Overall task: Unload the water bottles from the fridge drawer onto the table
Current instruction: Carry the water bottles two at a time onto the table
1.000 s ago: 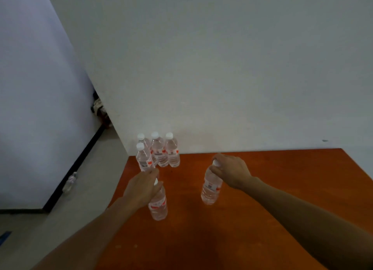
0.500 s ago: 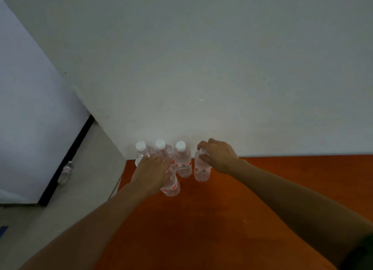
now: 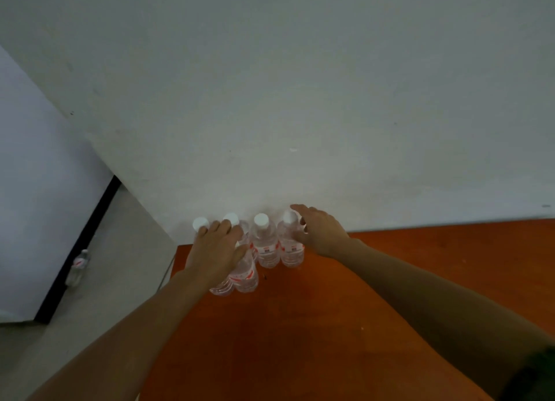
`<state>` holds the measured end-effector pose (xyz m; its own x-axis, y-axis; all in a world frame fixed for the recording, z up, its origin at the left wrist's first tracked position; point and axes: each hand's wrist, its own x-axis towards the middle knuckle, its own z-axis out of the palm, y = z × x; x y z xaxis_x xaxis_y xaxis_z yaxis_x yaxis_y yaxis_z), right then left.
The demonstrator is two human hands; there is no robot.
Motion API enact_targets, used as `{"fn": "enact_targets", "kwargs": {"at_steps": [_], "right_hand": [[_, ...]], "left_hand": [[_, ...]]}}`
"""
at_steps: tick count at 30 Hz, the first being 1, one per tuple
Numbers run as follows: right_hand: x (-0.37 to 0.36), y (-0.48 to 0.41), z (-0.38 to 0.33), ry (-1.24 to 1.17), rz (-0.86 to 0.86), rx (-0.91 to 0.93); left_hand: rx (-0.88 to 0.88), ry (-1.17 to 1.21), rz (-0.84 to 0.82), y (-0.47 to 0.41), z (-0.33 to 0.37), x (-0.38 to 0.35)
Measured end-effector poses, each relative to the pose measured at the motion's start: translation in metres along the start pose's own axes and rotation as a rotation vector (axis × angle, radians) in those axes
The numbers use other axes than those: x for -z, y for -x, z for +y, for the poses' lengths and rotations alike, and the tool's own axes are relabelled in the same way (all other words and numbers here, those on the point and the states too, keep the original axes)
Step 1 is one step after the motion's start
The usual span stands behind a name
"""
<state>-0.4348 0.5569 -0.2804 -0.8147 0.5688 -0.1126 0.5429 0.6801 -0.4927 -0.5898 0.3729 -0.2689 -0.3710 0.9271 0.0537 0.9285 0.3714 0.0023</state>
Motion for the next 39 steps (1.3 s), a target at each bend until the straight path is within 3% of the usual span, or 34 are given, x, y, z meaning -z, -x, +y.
{"fn": "enact_targets", "kwargs": {"at_steps": [4, 10, 15, 18, 25, 39], "right_hand": [[0.008, 0.042, 0.002, -0.027, 0.001, -0.123], [0.024, 0.155, 0.011, -0.011, 0.059, -0.271], [0.038, 0.267, 0.033, 0.012, 0.088, -0.423], [0.051, 0.347, 0.047, 0.017, 0.122, -0.571], [0.081, 0.536, 0.077, -0.014, 0.345, -0.903], [0.076, 0.977, 0.168, -0.147, 0.586, -1.43]], "left_hand": [[-0.08, 0.043, 0.103, 0.012, 0.018, 0.023], [-0.291, 0.192, 0.036, 0.042, 0.081, 0.035], [-0.486, 0.114, -0.079, 0.075, 0.159, 0.037], [-0.656, 0.075, -0.146, 0.1, 0.224, 0.045], [-1.013, 0.055, -0.127, 0.15, 0.391, 0.079], [-1.465, 0.19, -0.216, 0.38, 0.773, 0.076]]}}
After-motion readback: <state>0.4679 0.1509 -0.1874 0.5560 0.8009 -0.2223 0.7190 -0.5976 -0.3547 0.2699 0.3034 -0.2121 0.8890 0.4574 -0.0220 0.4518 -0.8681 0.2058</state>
